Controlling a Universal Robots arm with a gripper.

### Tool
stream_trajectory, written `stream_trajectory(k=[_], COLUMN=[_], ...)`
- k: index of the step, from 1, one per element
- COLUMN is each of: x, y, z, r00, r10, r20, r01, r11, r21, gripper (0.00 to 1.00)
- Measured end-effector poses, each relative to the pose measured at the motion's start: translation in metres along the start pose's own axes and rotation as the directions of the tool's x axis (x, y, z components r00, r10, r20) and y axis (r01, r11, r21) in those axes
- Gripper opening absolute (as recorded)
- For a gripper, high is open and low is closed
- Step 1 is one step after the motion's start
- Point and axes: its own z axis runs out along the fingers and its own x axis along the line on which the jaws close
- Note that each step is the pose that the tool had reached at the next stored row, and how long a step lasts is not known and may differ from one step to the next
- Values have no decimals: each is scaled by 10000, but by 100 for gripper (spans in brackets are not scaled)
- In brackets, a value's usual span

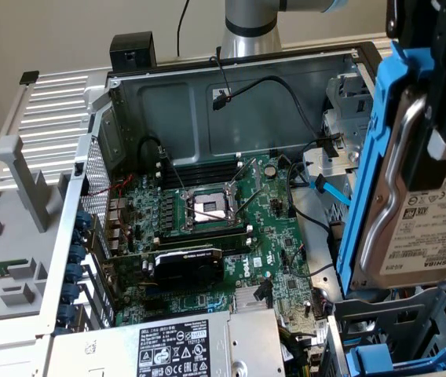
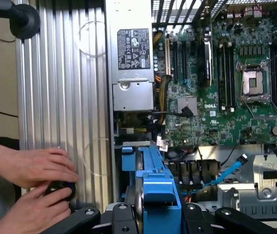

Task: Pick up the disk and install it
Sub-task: 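Insert the disk into the insertion slot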

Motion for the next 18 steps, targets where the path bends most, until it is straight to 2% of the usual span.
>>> stream_trajectory(k=[18], x=[16], y=[-38], z=[326], r00=[10000], r10=[91], r20=[-14], r01=[-91], r11=[10000], r21=[0], gripper=[37])
